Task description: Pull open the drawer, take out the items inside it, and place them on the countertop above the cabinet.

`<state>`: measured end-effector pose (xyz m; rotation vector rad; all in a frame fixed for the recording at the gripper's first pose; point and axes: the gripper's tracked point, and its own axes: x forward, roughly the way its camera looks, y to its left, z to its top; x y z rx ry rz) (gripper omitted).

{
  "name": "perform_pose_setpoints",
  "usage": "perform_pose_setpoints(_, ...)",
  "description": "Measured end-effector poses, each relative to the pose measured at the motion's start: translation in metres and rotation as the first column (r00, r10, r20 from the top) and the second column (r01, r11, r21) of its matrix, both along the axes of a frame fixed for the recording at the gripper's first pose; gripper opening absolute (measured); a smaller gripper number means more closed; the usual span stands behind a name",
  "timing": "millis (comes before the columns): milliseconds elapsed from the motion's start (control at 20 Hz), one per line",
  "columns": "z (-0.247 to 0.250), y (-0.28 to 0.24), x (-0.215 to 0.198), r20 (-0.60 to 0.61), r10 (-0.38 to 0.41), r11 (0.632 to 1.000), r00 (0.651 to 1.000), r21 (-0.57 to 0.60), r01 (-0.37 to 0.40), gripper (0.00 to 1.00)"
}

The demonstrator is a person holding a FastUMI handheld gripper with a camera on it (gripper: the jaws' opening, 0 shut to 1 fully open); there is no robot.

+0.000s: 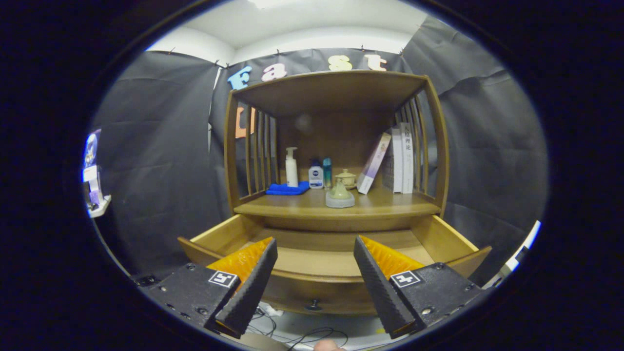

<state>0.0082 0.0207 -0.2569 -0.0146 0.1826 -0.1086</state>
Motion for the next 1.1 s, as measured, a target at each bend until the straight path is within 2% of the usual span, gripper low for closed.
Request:
perform_pose_setpoints(250, -0.030, 0.005, -0.021, -0.005, -0.023, 0.996, 1.000, -0.085, 0.022, 0.99)
perform_pose_setpoints(400, -0.051, 0.013, -0.026, -0.040, -0.010, 0.998, 0.999, -0.059, 0.007, 0.99)
perform_pose_setpoints(650, -0.086, 0.006, -0.023, -0.104, -0.062, 0.997, 0.993, -0.041, 0.058, 0.99)
perform_pose_setpoints(800, -0.097, 0.010, -0.019, -0.127, -0.066, 0.998, 0.990, -0.016, 0.064, 0.99)
perform_pose_setpoints(1100, -0.104, 0.003, -0.009, -0.142, -0.162, 0.987, 0.977, -0.013, 0.162, 0.99)
